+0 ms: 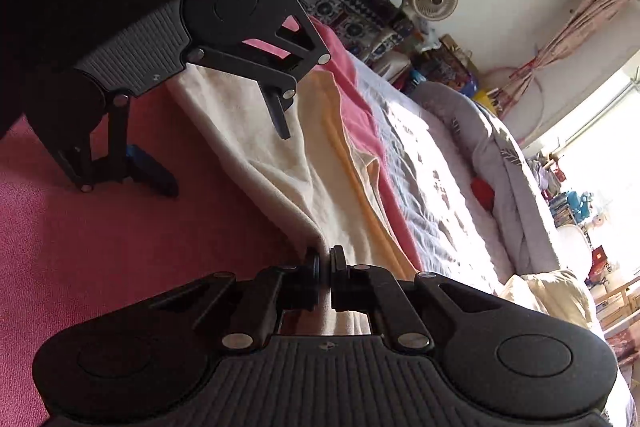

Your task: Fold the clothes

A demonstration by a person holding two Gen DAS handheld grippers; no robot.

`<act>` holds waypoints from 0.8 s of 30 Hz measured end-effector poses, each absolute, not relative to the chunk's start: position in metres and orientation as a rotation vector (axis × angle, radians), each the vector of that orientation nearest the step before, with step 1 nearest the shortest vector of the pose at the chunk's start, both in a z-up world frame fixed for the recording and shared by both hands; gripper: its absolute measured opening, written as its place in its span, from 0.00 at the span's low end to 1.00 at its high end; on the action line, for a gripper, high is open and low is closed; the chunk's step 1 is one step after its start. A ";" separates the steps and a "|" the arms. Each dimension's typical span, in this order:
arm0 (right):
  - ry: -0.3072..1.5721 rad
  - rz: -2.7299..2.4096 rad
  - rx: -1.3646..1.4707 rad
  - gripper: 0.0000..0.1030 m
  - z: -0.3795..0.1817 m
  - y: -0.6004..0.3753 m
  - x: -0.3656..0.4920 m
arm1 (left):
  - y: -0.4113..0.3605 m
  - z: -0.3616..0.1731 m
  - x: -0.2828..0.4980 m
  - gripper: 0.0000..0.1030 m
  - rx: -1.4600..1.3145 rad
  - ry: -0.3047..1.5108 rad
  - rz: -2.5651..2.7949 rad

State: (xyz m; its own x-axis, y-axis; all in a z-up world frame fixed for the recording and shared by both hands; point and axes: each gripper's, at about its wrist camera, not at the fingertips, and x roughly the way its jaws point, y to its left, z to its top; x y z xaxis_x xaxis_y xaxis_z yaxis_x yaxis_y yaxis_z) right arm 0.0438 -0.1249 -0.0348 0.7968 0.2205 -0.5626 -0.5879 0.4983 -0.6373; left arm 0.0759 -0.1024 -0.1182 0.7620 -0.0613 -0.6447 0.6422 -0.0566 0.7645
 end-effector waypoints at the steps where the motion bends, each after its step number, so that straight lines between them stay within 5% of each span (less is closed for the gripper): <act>1: 0.441 0.520 -0.948 0.06 -0.035 -0.125 0.041 | -0.102 -0.121 0.081 0.65 1.538 0.504 -0.576; 4: 0.413 0.539 -1.034 0.09 -0.049 -0.124 0.026 | -0.089 -0.126 0.108 0.39 1.511 0.616 -0.447; 6: 0.358 0.530 -1.085 0.35 -0.065 -0.126 0.019 | -0.080 -0.122 0.124 0.31 1.456 0.692 -0.412; 7: 0.327 0.525 -1.094 0.64 -0.071 -0.125 0.016 | -0.077 -0.121 0.129 0.29 1.432 0.720 -0.403; 8: 0.304 0.524 -1.097 0.72 -0.077 -0.118 0.017 | -0.076 -0.119 0.132 0.27 1.414 0.741 -0.399; 9: 0.305 0.526 -1.098 0.71 -0.083 -0.113 0.022 | -0.074 -0.118 0.134 0.25 1.399 0.765 -0.399; 10: 0.343 0.529 -1.104 0.59 -0.089 -0.109 0.028 | -0.072 -0.117 0.133 0.20 1.388 0.791 -0.402; 11: 0.381 0.529 -1.111 0.19 -0.095 -0.106 0.034 | -0.068 -0.118 0.133 0.17 1.382 0.821 -0.408; 12: 0.418 0.507 -1.124 0.03 -0.099 -0.110 0.041 | -0.064 -0.119 0.132 0.14 1.377 0.852 -0.415; 16: 0.492 0.434 -1.186 0.07 -0.102 -0.154 0.046 | -0.052 -0.128 0.127 0.01 1.377 0.863 -0.435; 24: 0.685 0.324 -1.405 0.06 -0.136 -0.250 0.028 | -0.050 -0.127 0.131 0.00 1.371 0.862 -0.433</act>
State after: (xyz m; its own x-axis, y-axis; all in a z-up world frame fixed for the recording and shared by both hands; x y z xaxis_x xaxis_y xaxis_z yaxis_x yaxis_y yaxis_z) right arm 0.0278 -0.2496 -0.1363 0.7687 -0.1845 -0.6125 -0.5906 0.1630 -0.7903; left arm 0.1308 -0.0499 -0.1275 0.6339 0.2077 -0.7450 0.7218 0.1871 0.6663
